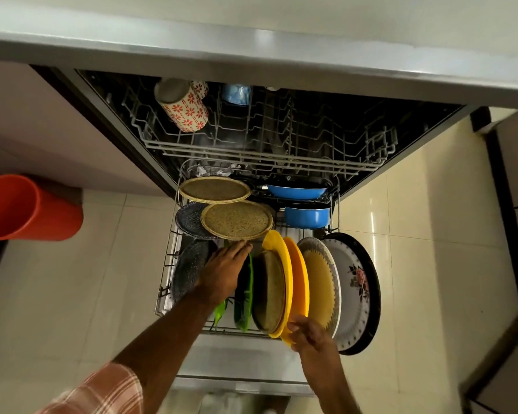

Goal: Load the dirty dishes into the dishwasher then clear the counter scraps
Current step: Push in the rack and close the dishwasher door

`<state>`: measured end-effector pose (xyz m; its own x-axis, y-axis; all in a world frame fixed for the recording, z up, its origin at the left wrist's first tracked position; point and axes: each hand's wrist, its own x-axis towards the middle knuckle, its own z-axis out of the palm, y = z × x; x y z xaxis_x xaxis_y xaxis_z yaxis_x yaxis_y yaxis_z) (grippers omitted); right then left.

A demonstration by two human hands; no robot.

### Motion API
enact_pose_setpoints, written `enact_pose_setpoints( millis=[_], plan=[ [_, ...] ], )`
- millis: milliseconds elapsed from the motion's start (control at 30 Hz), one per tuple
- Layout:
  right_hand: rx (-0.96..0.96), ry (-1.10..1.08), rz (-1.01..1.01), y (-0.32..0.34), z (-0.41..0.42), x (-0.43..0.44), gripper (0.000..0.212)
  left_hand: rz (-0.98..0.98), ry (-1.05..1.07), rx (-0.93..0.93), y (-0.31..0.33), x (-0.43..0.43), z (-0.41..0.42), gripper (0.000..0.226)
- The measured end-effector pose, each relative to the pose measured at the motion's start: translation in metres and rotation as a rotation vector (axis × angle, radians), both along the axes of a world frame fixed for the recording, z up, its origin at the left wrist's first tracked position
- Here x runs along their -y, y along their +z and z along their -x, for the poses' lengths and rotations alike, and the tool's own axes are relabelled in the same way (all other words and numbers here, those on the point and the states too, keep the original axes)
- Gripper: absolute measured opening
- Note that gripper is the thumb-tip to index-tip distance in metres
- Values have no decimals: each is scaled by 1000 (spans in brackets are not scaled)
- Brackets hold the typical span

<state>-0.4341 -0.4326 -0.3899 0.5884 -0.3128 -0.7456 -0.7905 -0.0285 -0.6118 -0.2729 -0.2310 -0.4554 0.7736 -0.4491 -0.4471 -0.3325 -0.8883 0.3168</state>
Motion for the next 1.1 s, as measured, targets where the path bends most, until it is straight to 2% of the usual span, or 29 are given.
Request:
enact_pose_setpoints(
  millis=[67,133,233,367,500,667,767,1100],
  plan=[
    [21,199,196,-3,11,0,26,27,23,-56,6,-3,26,70],
    [66,328,304,-9,23,-1,33,38,-8,-107,8,-11,58,59],
    [86,560,426,-20,43,-6,38,43,-118,-67,3,-28,109,52],
    [33,773,446,-37,76,-16,61,-45,-208,-80,-12,-48,179,61],
    [-7,966,507,-59,100,-23,75,-109,-120,-122,-18,-50,213,93],
    [50,1004,537,-76,110,-33,84,-138,6,-89,-22,-39,226,103],
    [90,1002,564,-84,107,-43,85,-137,64,-122,-27,-34,239,99],
    [30,981,573,-97,114,-65,87,-104,201,-140,-36,-14,248,101]
  ],
)
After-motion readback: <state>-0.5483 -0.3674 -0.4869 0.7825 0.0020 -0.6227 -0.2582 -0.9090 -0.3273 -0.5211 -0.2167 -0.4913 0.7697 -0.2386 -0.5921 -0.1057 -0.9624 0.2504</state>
